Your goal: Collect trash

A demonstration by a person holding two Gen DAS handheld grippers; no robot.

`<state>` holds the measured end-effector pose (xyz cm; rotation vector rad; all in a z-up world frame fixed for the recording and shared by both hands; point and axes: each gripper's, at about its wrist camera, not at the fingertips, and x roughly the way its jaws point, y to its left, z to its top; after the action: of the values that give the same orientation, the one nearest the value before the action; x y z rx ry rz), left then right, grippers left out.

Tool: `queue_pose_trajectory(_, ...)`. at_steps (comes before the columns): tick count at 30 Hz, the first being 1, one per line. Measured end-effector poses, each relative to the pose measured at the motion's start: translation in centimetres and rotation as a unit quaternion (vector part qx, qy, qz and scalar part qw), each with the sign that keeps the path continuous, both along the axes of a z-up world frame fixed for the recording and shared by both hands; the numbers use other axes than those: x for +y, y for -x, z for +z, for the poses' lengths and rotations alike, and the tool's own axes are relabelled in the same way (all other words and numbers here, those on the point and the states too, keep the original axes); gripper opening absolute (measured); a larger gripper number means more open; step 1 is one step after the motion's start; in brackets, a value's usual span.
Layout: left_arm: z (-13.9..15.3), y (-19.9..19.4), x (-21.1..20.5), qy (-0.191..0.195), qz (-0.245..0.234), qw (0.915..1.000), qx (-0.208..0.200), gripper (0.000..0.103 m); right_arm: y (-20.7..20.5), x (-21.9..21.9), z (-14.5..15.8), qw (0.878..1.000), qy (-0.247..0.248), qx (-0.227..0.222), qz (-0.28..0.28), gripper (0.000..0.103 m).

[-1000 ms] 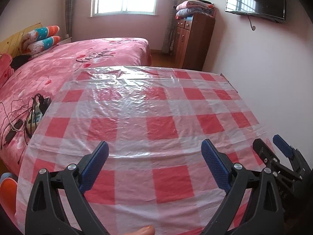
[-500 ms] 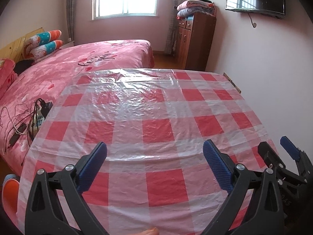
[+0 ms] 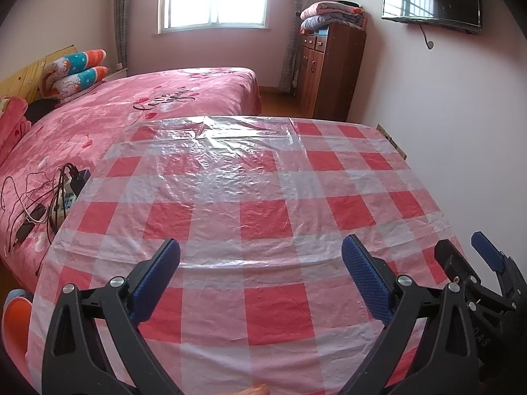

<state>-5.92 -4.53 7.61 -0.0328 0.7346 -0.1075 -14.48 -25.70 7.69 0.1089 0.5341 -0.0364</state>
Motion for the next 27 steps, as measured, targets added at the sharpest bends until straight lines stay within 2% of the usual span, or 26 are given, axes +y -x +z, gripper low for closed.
queue_pose_trajectory(27, -0.43, -0.03, 0.36, 0.006, 0.002, 1.0000, 0.002, 0.099, -0.17, 0.50, -0.23, 1.000, -0.006, 0.008, 0.008, 0.093)
